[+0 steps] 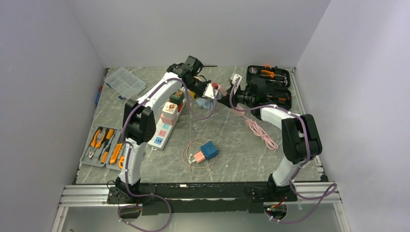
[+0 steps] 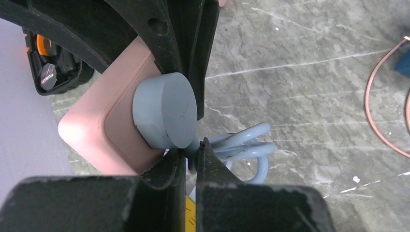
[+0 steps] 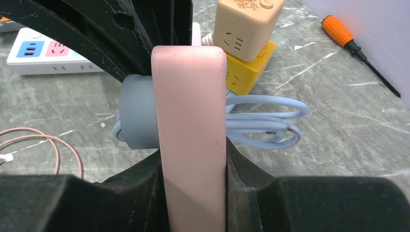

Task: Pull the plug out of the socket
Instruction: Remove the plug from the socket.

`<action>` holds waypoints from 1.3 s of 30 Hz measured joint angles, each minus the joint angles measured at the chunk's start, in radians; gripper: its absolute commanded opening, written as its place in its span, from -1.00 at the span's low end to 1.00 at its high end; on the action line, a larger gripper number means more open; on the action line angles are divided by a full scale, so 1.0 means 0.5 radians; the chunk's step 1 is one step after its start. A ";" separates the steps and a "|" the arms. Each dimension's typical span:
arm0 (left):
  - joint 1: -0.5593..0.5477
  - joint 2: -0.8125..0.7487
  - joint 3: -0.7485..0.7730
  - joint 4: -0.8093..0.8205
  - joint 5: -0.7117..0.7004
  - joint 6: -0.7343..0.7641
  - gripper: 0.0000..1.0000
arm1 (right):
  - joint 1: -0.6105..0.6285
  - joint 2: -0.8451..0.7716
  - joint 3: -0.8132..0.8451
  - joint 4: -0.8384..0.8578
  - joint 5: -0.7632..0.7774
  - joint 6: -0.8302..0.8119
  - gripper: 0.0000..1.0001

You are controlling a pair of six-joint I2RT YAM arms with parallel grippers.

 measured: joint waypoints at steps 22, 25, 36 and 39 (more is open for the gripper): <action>0.019 -0.001 -0.042 0.020 -0.174 0.311 -1.00 | 0.102 0.050 -0.006 0.103 0.381 -0.124 -1.00; 0.018 -0.020 -0.074 -0.042 -0.161 0.343 -1.00 | 0.102 0.050 -0.022 0.140 0.487 -0.122 -0.71; -0.094 -0.143 -0.195 -0.829 -0.029 0.379 -1.00 | -0.345 0.050 -0.052 0.437 1.241 -0.010 -0.73; -0.085 -0.147 -0.208 -0.767 -0.020 0.305 -1.00 | -0.302 -0.003 -0.106 0.450 1.205 0.079 -0.72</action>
